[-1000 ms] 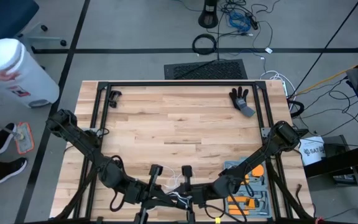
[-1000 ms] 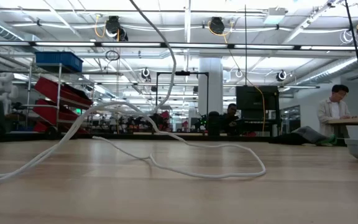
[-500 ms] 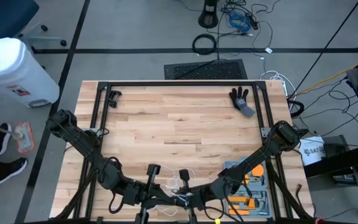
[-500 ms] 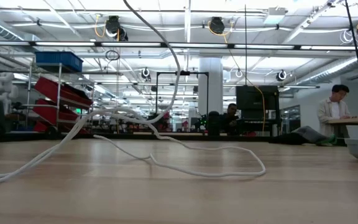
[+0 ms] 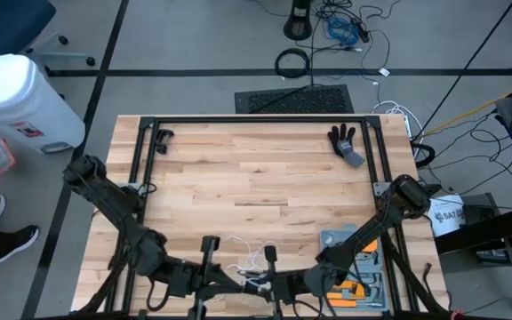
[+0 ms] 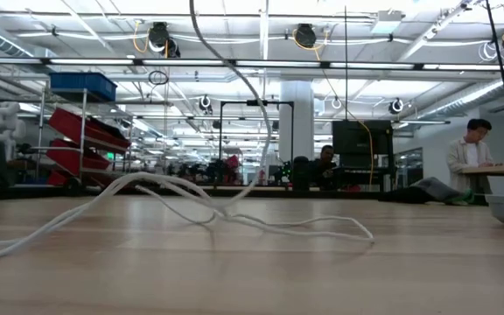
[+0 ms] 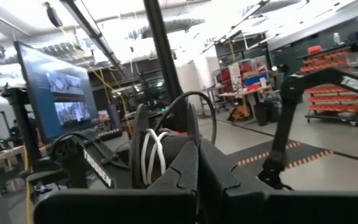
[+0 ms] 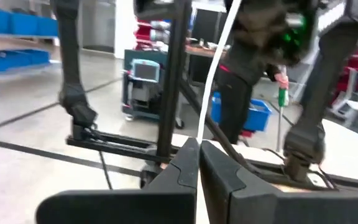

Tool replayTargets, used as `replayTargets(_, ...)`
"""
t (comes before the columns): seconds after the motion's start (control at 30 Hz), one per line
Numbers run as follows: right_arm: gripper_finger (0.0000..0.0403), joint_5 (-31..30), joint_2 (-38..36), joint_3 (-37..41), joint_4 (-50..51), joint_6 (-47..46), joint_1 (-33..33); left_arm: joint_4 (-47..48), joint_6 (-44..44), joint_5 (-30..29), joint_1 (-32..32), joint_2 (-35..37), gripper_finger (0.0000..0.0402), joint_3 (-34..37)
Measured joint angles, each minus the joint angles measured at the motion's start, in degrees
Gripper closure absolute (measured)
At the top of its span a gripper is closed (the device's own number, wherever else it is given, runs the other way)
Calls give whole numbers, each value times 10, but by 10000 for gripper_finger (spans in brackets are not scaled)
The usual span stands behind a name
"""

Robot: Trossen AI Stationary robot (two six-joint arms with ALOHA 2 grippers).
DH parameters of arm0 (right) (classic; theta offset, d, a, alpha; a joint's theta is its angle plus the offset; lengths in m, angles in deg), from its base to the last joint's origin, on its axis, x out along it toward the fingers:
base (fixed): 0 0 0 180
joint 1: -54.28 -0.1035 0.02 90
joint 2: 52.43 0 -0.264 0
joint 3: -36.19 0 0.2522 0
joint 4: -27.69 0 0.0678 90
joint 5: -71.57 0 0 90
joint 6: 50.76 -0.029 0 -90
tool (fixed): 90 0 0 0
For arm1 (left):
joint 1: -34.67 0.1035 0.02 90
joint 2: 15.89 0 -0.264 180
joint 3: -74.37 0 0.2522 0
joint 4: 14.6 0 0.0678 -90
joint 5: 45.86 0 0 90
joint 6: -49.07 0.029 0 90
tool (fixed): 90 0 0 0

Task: Coil cords
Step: Coil the white cable wire onto the spool

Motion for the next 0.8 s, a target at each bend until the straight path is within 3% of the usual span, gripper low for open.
replayTargets(0.17, 403, -59, -5, 0, 25, 2, -7, 51, -22, -14, -19, 21, 400, 0)
replayTargets(0.3, 403, -63, -30, 0, 75, -8, -8, 120, -43, -31, -28, 37, 400, 0)
replayTargets(0.57, 402, -59, -95, 0, 291, -102, -8, 192, -73, -49, -28, 51, 400, 0)
replayTargets(0.8, 350, -31, -105, 0, 414, -124, -8, 201, -94, -99, -28, 54, 400, 0)
